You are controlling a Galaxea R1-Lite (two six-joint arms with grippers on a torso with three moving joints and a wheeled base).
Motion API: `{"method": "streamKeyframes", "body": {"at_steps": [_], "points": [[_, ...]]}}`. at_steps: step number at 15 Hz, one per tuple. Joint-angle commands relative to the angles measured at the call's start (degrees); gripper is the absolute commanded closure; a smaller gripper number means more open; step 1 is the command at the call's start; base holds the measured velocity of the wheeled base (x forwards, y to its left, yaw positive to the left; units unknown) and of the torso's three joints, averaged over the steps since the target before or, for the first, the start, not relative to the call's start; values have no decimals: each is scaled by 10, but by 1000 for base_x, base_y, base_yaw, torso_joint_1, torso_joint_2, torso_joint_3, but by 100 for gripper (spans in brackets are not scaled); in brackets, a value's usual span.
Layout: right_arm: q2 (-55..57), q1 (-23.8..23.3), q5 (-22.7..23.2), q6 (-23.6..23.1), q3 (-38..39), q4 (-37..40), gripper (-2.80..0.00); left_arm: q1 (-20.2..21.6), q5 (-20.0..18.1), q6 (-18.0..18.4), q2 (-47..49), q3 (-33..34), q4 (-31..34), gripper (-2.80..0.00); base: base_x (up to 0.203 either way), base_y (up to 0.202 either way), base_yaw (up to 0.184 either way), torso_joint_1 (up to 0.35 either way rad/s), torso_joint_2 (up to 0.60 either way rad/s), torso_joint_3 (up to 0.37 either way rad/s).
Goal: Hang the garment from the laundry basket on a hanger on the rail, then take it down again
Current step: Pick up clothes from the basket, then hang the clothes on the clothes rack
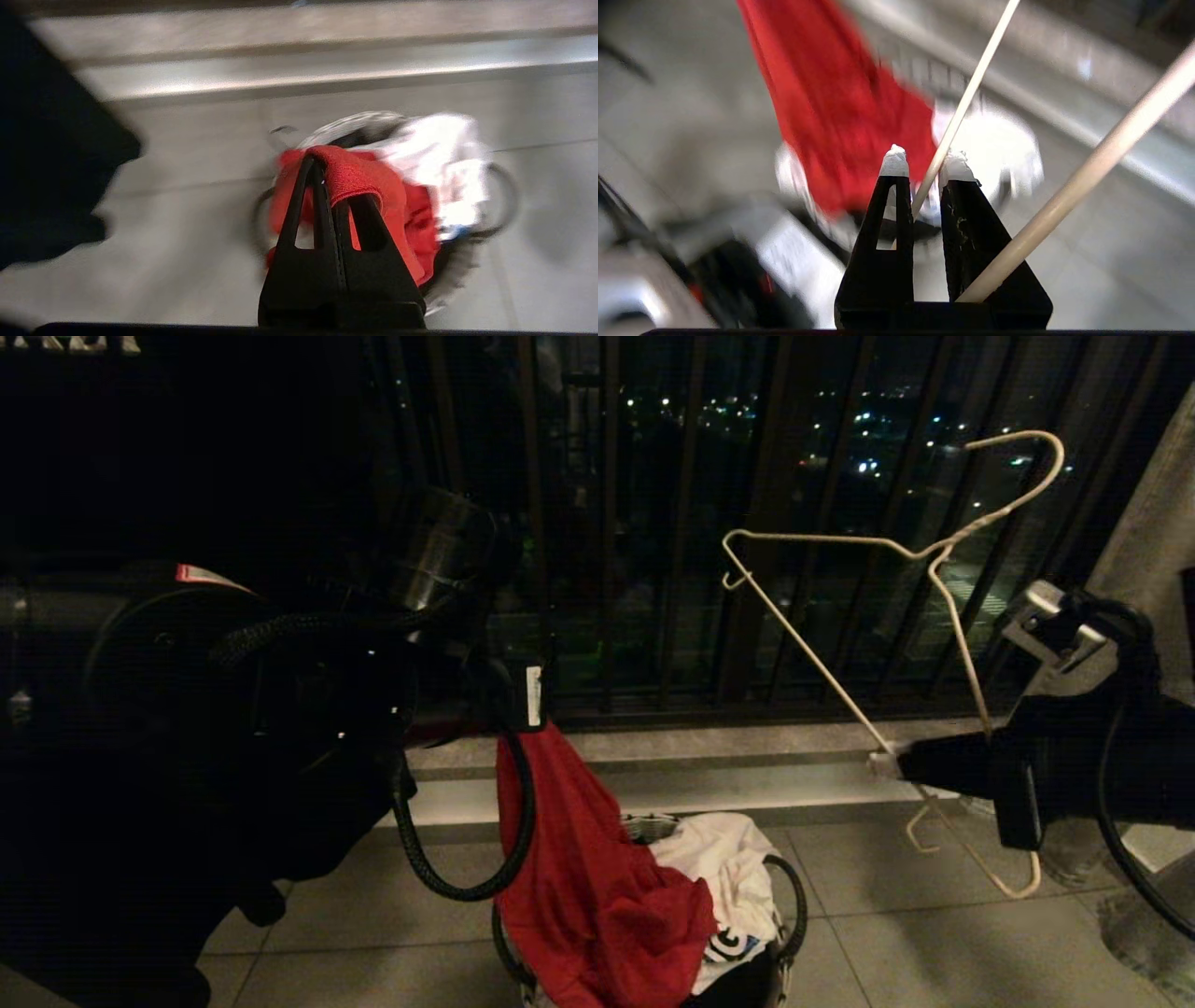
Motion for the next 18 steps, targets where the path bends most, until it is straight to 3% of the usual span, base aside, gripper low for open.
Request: {"method": "streamKeyframes", "body": {"at_steps": [1, 4, 7, 9, 12, 15, 18], "points": [[6, 37, -52, -24, -5, 45, 0, 3, 34, -14, 14, -27, 34, 0, 0, 0, 0, 0, 0, 0], [-7, 58, -72, -40, -5, 92, 0, 13, 53, -18, 29, -41, 39, 0, 0, 0, 0, 0, 0, 0], [-16, 59, -70, -111, -2, 162, 0, 29, 38, -26, 46, -58, 37, 0, 0, 0, 0, 0, 0, 0], [-16, 59, -67, -149, 11, 187, 0, 39, 40, -50, 61, -80, 37, 0, 0, 0, 0, 0, 0, 0], [-19, 60, -21, -166, 23, 190, 0, 41, 30, -62, 70, -85, 31, 0, 0, 0, 0, 0, 0, 0], [-33, 59, 5, -172, 29, 189, 0, 51, -41, -62, 64, -74, 3, 0, 0, 0, 0, 0, 0, 0], [-35, 12, -11, -173, 16, 180, 0, 51, -46, -62, 70, -72, 4, 0, 0, 0, 0, 0, 0, 0]]}}
